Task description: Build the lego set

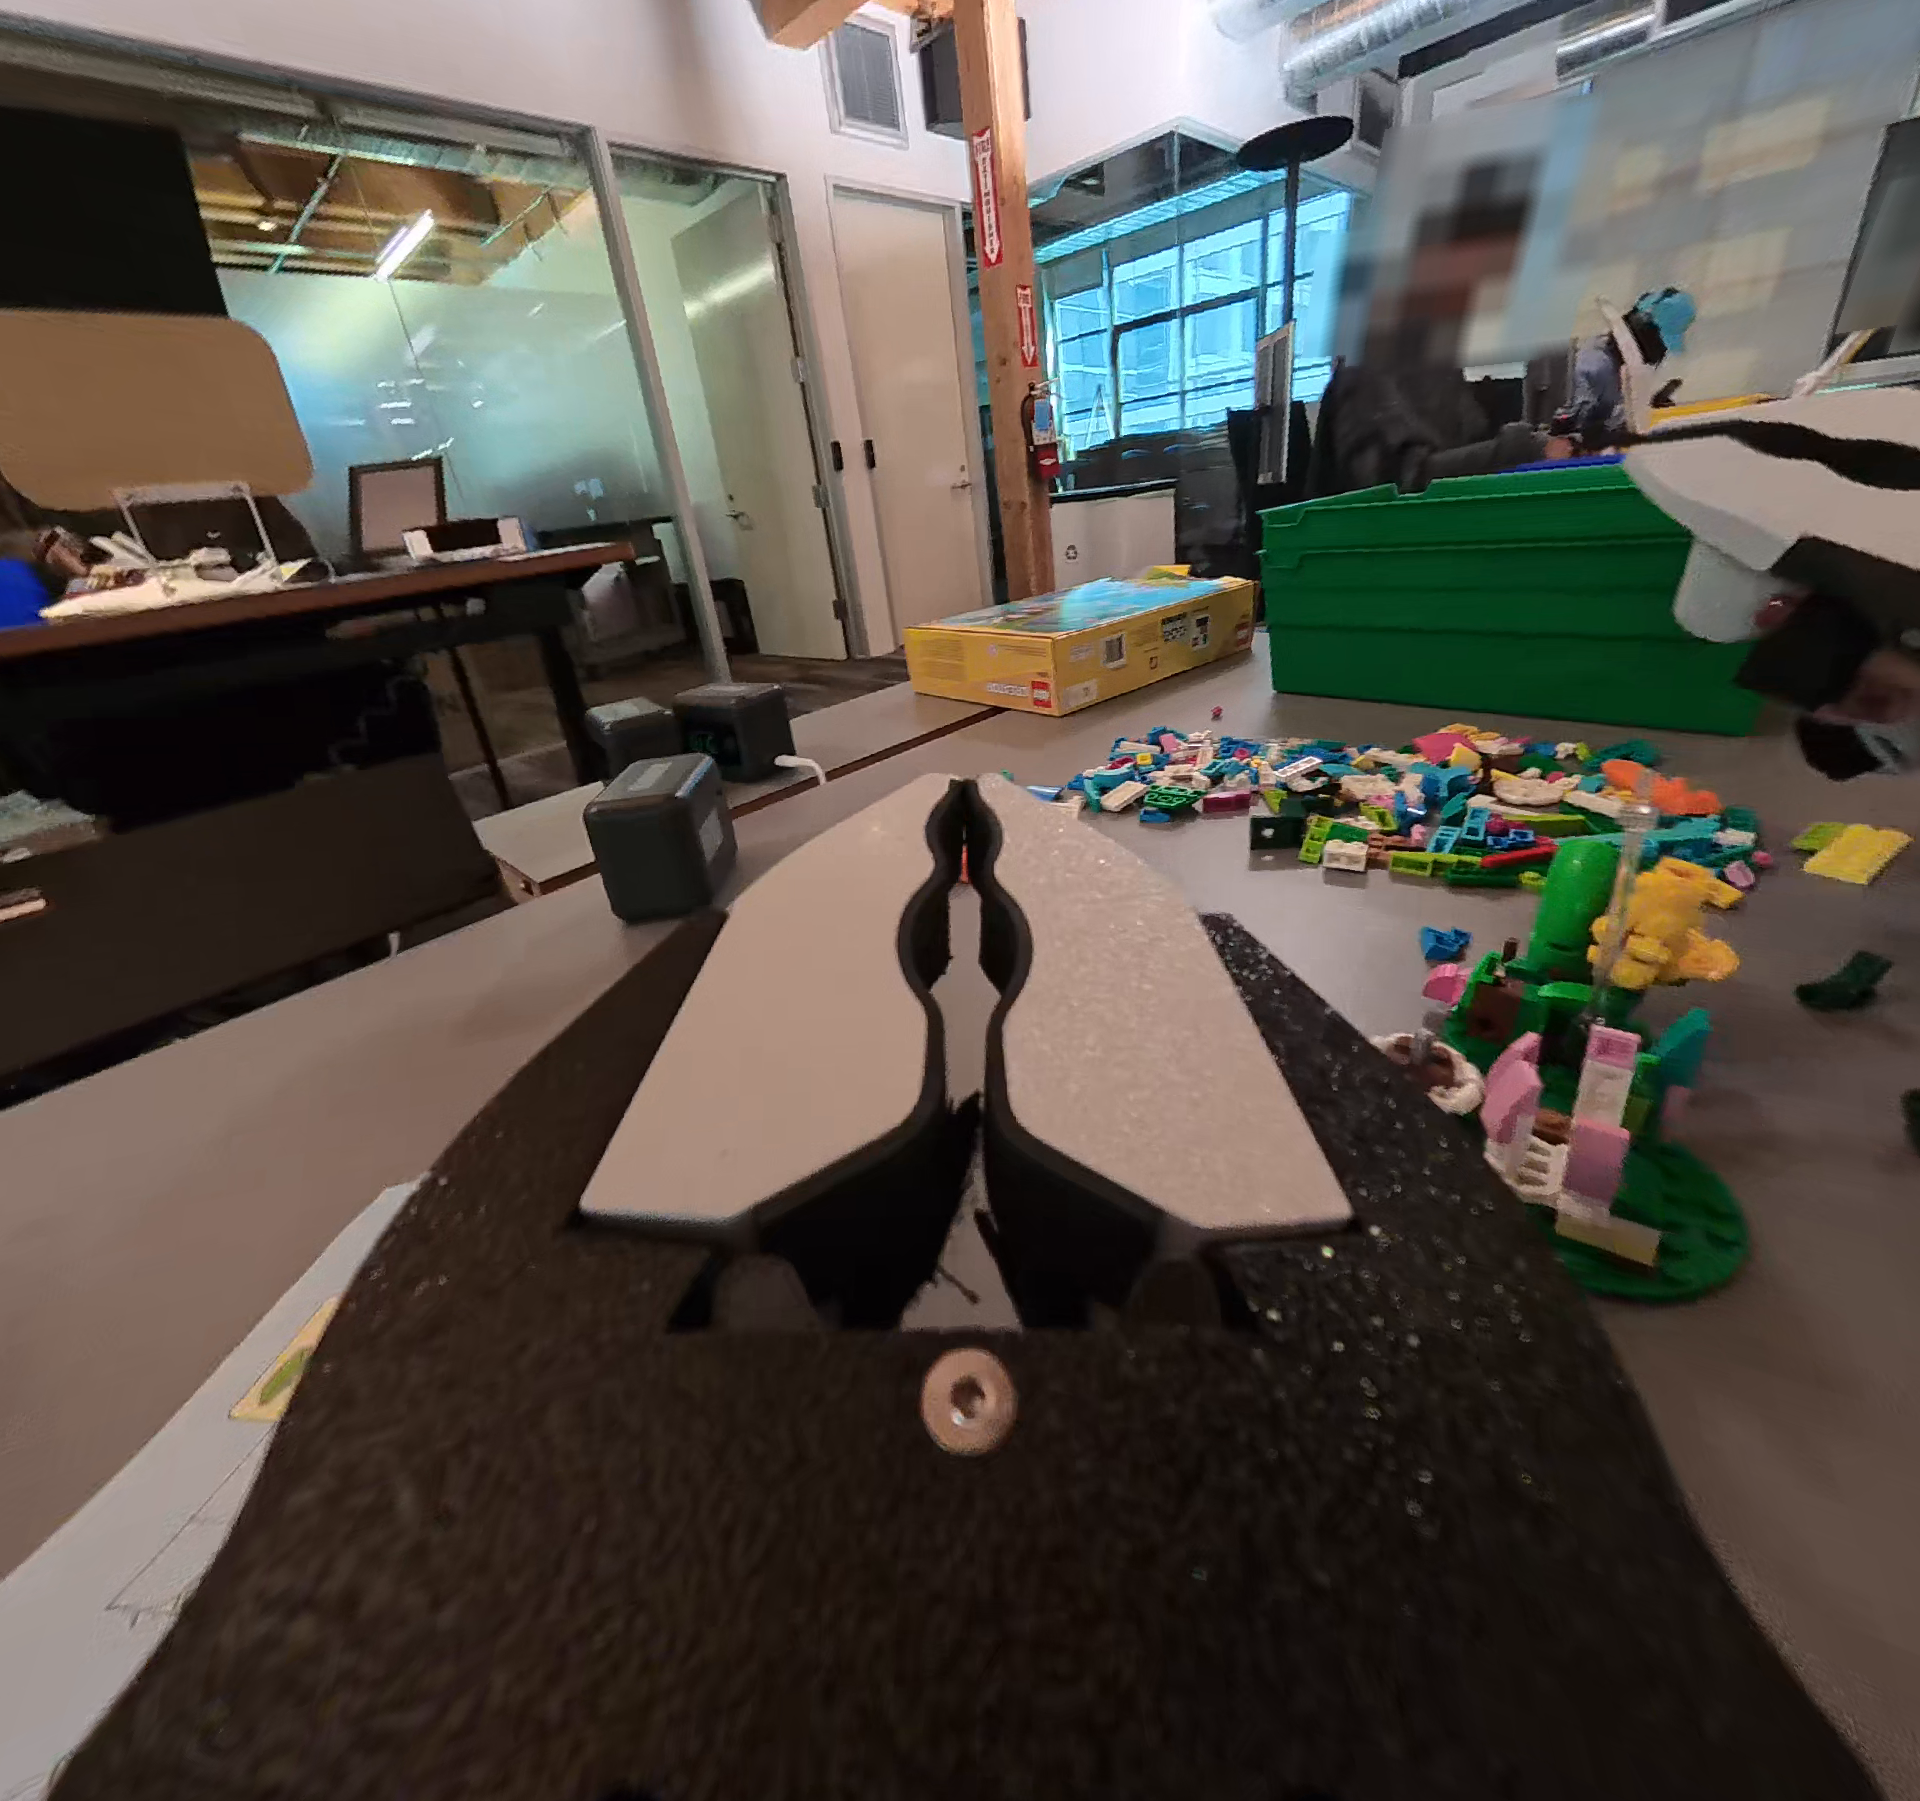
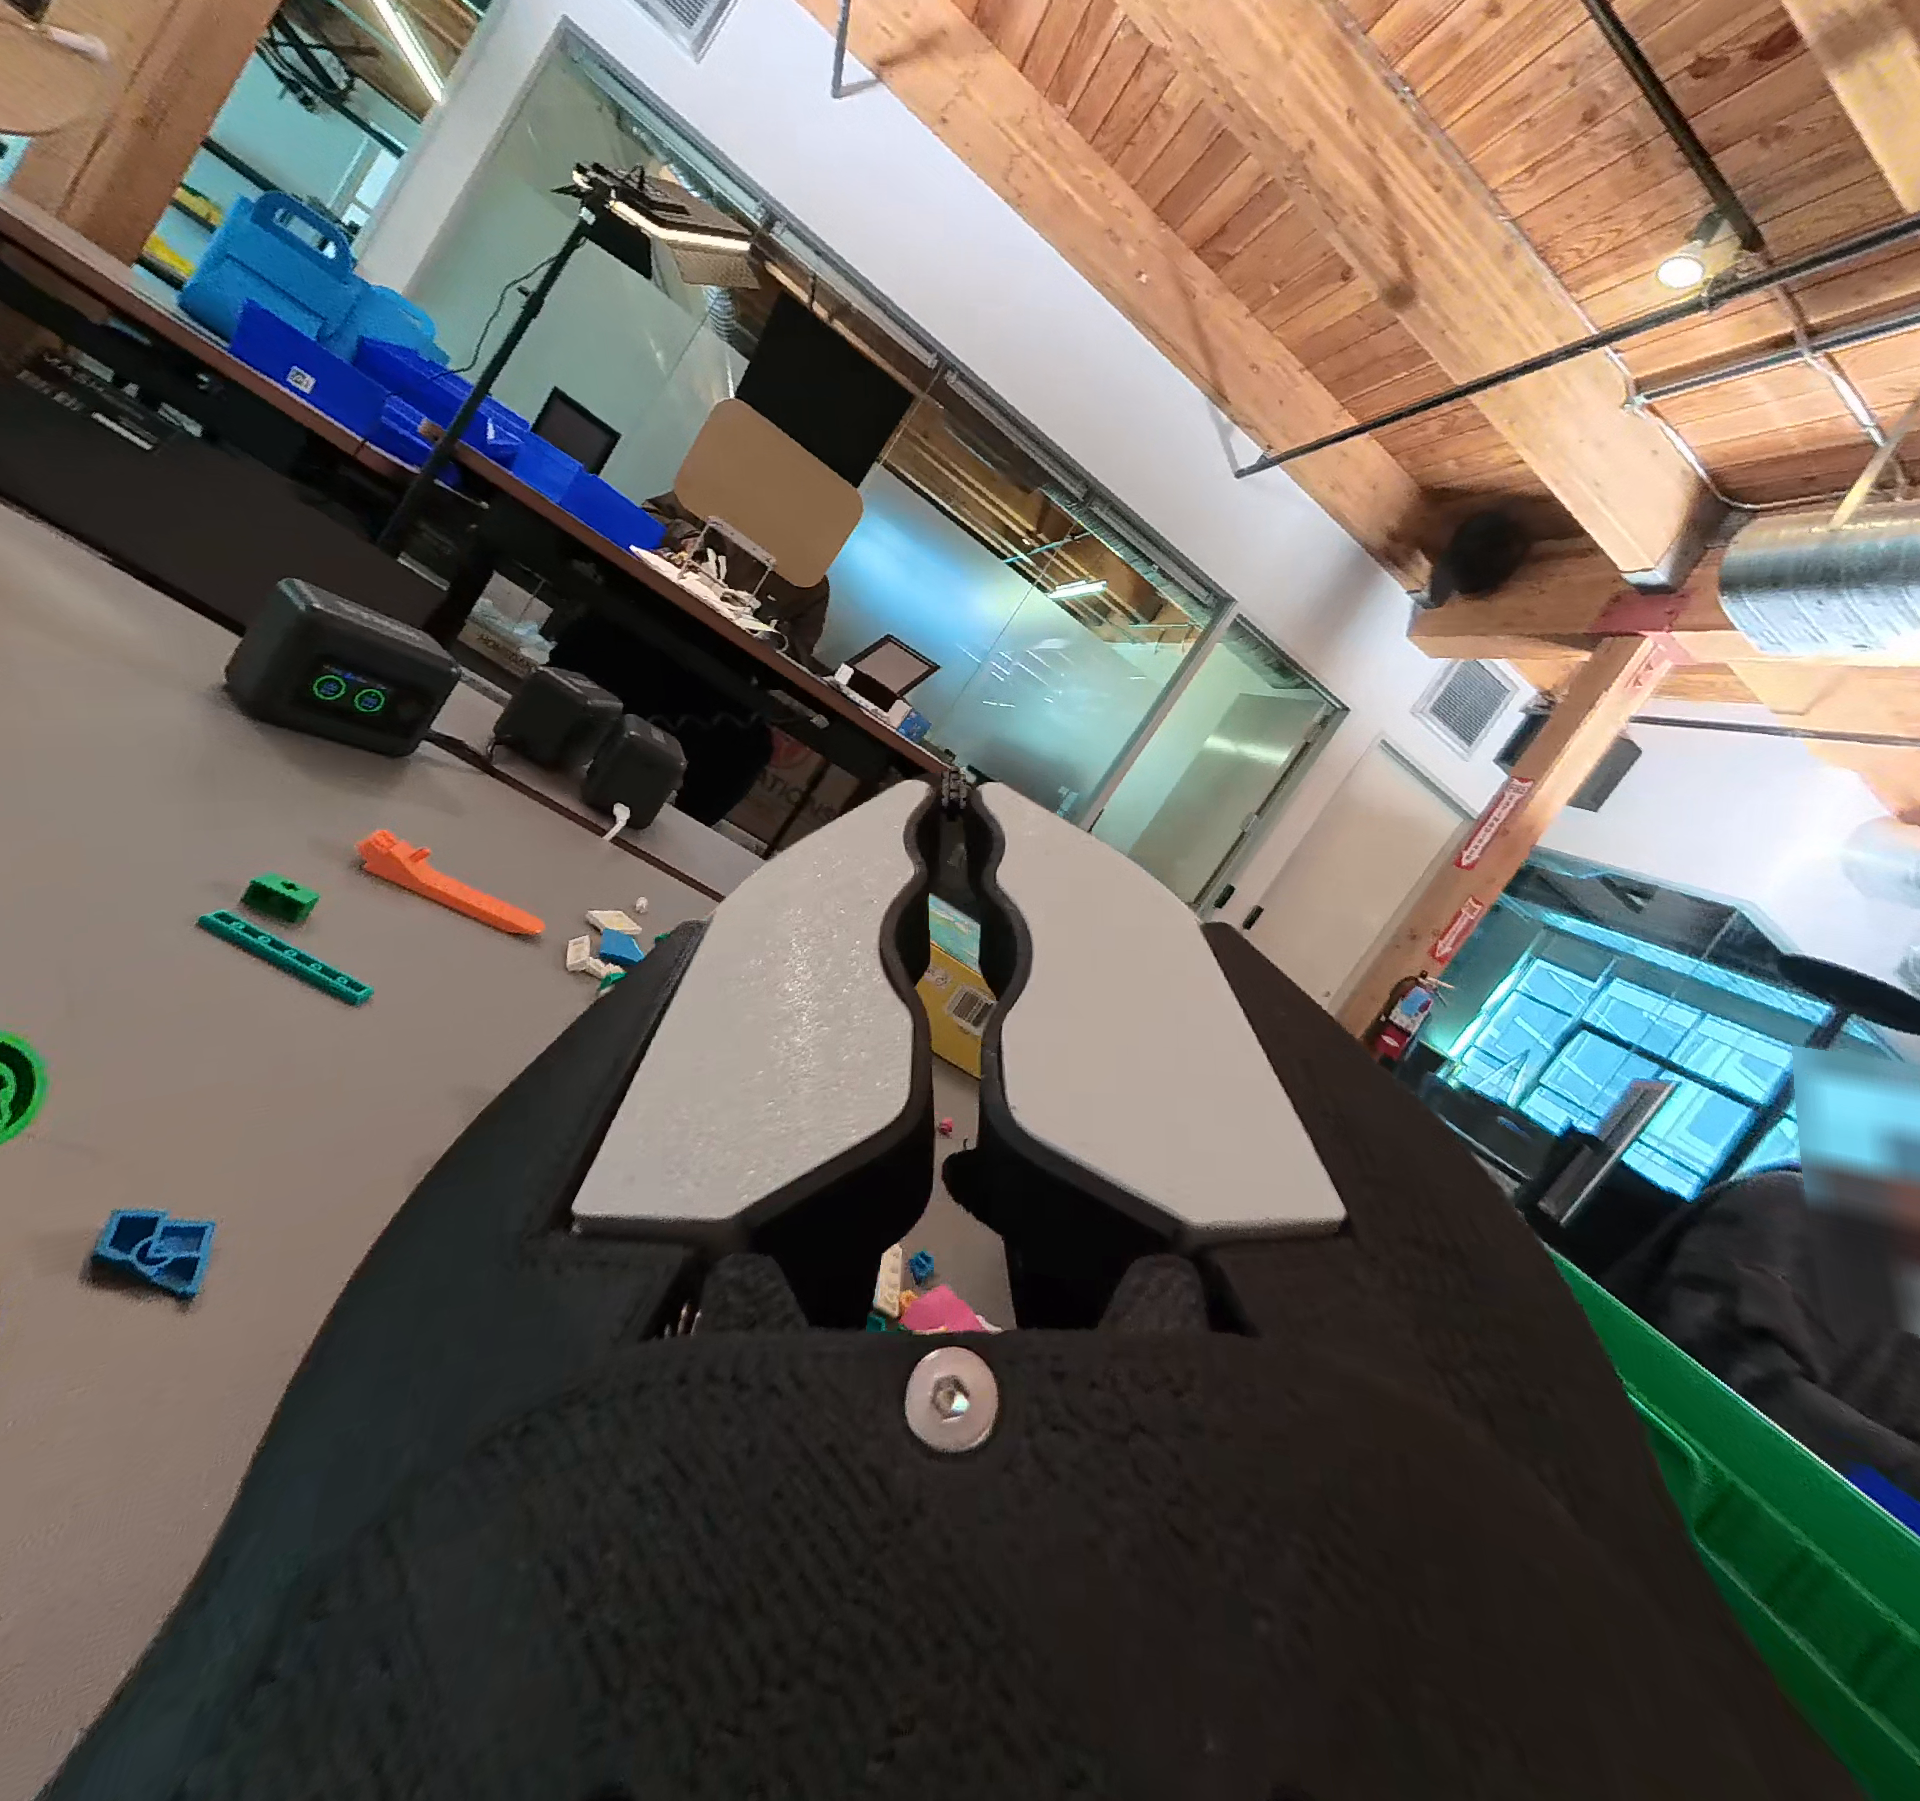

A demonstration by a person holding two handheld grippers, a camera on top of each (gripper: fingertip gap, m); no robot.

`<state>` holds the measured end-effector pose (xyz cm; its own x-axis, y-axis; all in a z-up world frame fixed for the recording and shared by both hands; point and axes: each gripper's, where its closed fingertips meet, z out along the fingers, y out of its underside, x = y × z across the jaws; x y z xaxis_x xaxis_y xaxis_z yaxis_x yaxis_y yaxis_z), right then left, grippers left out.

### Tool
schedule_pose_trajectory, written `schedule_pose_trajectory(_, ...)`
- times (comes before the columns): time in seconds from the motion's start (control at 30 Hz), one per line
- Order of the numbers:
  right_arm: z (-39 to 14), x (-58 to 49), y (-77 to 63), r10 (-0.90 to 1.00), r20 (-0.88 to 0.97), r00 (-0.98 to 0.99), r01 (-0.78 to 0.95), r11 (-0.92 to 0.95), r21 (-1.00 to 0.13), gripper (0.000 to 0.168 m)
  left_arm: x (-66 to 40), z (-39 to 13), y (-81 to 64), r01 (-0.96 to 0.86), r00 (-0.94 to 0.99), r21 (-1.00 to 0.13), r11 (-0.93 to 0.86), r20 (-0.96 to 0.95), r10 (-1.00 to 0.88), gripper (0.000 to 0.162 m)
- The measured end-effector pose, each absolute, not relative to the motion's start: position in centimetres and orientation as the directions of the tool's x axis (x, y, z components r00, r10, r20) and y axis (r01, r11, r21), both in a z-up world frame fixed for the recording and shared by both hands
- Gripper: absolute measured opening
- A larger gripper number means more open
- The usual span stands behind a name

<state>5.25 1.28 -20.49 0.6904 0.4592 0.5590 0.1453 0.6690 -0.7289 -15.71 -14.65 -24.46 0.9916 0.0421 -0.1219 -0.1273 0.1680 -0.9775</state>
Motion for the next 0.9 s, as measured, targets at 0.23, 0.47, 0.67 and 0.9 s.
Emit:
schedule_pose_trajectory(0.23,-20.4,4.9,0.7,0.409,0.589,0.697,0.186,0.691,-0.699,0.002,-14.5,-24.4,-14.5,-0.172,0.985,-0.968,0.185,-0.174,0.004,0.000)
schedule_pose_trajectory(0.47,-20.8,4.3,0.0,0.446,0.596,0.668,0.168,0.690,-0.704,0.002,-13.2,-24.3,-14.5,-0.210,0.974,-0.956,0.206,-0.223,-0.040,0.000)
schedule_pose_trajectory(0.67,-20.7,4.4,-0.2,0.464,0.584,0.667,0.146,0.687,-0.712,0.002,-12.9,-24.3,-14.4,-0.229,0.969,-0.951,0.209,-0.243,-0.042,0.000)
schedule_pose_trajectory(0.9,-20.9,3.9,-0.6,0.446,0.620,0.646,0.169,0.709,-0.685,0.002,-13.0,-24.6,-14.2,-0.223,0.971,-0.954,0.202,-0.236,-0.043,0.000)
